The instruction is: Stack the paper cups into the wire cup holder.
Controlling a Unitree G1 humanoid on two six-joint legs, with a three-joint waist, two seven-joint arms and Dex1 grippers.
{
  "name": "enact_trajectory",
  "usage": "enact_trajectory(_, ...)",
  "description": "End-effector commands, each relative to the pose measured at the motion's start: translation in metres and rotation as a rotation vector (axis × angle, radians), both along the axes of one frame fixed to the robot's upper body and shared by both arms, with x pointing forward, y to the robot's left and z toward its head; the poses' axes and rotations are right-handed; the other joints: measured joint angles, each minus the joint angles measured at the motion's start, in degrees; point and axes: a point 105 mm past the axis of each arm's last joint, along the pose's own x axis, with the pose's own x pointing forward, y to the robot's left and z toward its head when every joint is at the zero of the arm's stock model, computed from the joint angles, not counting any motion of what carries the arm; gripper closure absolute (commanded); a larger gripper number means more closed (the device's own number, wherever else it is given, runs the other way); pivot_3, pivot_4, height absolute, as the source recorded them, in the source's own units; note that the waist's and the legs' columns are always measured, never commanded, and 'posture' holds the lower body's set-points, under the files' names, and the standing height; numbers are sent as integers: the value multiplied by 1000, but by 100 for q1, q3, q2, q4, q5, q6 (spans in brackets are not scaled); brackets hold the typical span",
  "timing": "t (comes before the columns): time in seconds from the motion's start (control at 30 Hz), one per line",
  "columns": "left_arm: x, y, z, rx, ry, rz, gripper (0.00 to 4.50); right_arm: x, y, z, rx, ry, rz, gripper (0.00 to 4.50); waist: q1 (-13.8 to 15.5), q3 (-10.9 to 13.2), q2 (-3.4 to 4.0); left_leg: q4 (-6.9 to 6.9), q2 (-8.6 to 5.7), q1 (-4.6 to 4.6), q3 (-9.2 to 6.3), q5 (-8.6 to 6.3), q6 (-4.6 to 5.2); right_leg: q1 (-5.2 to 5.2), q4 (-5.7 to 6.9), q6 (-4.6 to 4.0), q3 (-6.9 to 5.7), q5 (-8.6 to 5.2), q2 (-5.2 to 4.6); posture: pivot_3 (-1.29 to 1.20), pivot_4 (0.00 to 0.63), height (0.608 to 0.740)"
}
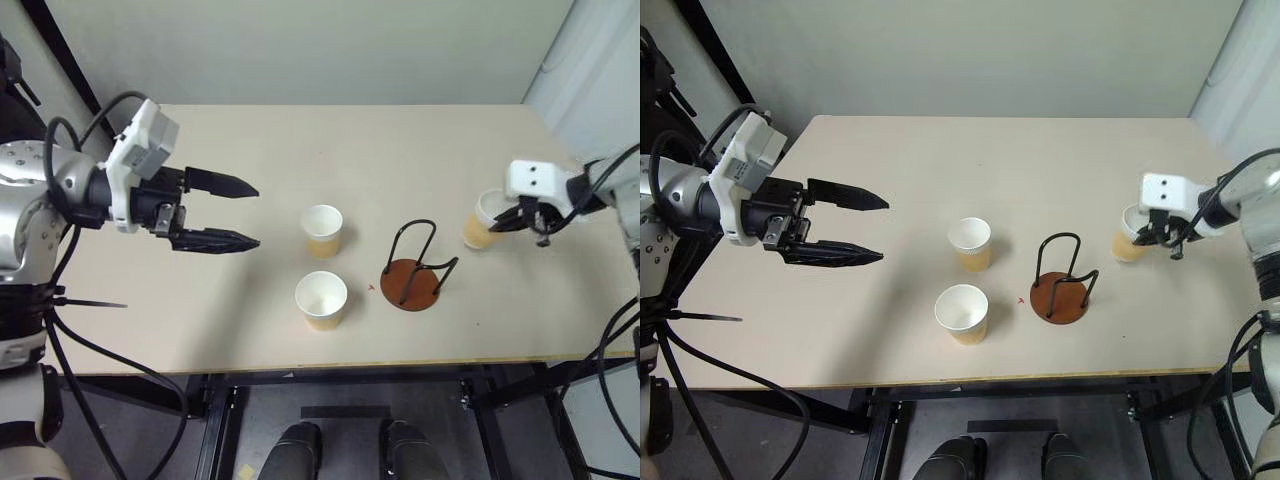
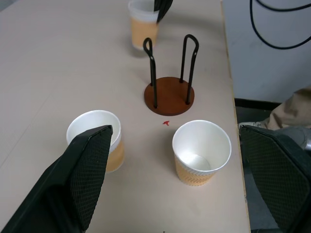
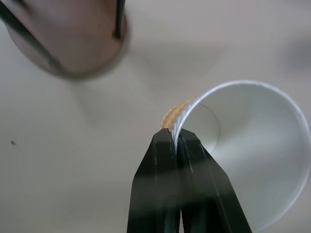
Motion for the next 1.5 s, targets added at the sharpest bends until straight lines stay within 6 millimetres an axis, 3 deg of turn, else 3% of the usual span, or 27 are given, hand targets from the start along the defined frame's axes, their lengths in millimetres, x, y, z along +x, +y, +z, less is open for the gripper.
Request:
enact_trajectory(0.03, -1, 3, 13, 4, -60, 7, 0, -22, 15, 53, 61, -104, 63, 4455, -1, 0, 0, -1, 0, -1, 0, -1, 0, 0, -1, -2, 0, -1, 0, 0, 150, 740)
enact_trajectory(0.17, 1, 4, 12, 3, -56, 7, 0, -52, 47, 80, 88, -132, 171, 4455, -8, 0, 0, -17, -1, -1, 1, 2, -5, -10, 0, -6, 0, -9, 1, 0, 150, 740)
enact_trajectory(0.3, 4, 2, 12, -1, -55, 1, 0, -80, 76, 79, 75, -94, 289, 4455, -8, 0, -1, -30, 1, 8, 0, 4, -9, -7, 3, -10, -1, -31, 4, 0, 150, 740)
enact_trajectory(0.43, 6, -1, 12, -3, -54, -9, 0, -93, 92, 69, 55, -56, 362, 4455, -8, 0, -1, -32, 0, 7, 0, 9, -6, -8, 3, -7, -1, -34, 4, 0, 150, 740)
enact_trajectory(1.03, 2, 2, 14, 5, -60, 3, 0, -74, 94, 26, -61, -25, 420, 4455, -10, 0, -2, -29, 1, 9, 1, 23, 11, -6, 12, -6, -2, -33, 3, 0, 150, 740)
enact_trajectory(1.2, 2, 3, 13, 3, -62, 9, 0, -73, 97, 29, -43, -34, 428, 2881, -9, -1, -2, -28, 1, 8, 1, 27, 13, -6, 15, -2, -2, -30, 3, 0, 150, 740)
enact_trajectory(1.43, 8, 5, 14, -10, -72, 40, 0, -60, 108, 44, 40, -130, 407, 276, -18, -1, -2, -15, 0, 8, 1, 28, 15, -2, 20, -4, -2, -28, 3, 0, 150, 740)
enact_trajectory(1.5, 14, 7, 12, -1, -92, 74, 0, -54, 117, 57, 100, -184, 397, 27, -23, 0, -1, -8, 0, 10, 1, 29, 15, -3, 29, -4, -2, -27, 3, 0, 150, 740)
